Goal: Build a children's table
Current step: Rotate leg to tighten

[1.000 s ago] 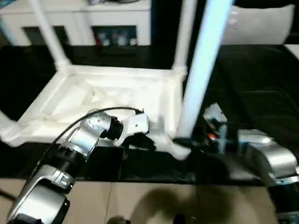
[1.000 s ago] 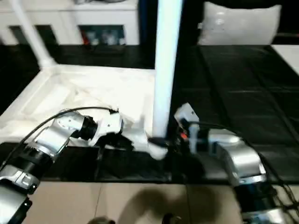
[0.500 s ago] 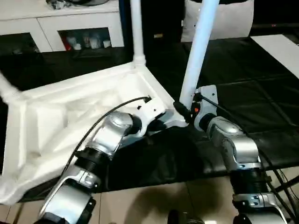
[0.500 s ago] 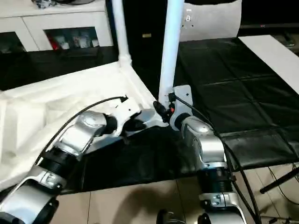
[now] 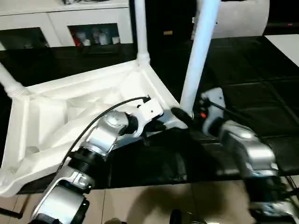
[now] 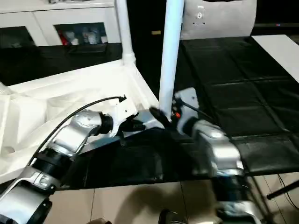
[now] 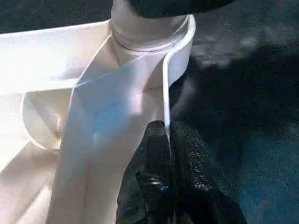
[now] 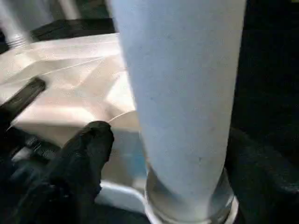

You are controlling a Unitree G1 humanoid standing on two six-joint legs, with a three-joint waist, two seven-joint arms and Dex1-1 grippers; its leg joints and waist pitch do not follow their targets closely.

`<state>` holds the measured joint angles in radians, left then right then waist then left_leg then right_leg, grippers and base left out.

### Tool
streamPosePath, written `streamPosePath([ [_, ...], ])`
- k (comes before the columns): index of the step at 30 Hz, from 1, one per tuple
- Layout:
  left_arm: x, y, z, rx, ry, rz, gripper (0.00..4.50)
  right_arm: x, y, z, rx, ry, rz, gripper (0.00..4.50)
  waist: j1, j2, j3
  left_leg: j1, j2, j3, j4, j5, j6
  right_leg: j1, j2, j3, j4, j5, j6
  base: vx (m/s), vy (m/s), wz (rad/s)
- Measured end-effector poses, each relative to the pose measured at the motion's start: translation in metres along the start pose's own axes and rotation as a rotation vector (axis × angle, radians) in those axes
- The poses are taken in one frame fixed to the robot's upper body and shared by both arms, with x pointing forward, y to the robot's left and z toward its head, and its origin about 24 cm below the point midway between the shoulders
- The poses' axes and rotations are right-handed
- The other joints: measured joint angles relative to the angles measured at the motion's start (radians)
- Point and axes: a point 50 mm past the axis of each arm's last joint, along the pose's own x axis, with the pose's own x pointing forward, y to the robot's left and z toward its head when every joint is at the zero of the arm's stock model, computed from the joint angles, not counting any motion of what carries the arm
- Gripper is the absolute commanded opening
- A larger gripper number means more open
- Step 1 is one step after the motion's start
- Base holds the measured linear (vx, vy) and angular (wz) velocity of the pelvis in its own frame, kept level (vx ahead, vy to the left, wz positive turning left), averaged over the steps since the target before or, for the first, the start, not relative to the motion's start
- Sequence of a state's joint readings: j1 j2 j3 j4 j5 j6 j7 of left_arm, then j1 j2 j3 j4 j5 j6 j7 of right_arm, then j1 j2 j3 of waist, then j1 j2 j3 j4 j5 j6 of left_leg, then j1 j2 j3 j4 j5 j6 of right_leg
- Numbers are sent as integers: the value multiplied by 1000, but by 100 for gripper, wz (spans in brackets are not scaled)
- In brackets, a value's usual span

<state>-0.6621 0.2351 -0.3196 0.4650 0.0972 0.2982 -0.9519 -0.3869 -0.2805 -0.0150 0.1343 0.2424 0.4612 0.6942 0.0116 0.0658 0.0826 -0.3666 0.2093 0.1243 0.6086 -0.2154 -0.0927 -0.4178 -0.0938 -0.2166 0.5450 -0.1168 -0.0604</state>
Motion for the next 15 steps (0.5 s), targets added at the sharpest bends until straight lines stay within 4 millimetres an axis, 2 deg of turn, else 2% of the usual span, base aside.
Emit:
streamPosePath([
  [5,-12,2,-11,61,15,-95,0,-30,-9,0,-95,76,196,444,22,0,0,1,0,2,2,1,0,1,1,5,0,2,2,0,0,0],
  [9,-23,5,-17,112,30,-152,0,-39,-11,3,-130,105,288,444,26,0,0,2,0,2,2,1,0,2,1,7,0,3,2,0,0,0],
  [11,-23,3,-16,137,26,-191,0,-40,-10,3,-138,118,331,444,35,0,0,2,-1,2,2,1,0,2,1,7,0,3,2,0,0,0],
  [15,-30,0,-18,212,33,-294,0,-44,-5,4,-143,130,484,408,55,-1,-1,1,0,2,2,1,0,1,1,8,0,3,2,0,0,0],
])
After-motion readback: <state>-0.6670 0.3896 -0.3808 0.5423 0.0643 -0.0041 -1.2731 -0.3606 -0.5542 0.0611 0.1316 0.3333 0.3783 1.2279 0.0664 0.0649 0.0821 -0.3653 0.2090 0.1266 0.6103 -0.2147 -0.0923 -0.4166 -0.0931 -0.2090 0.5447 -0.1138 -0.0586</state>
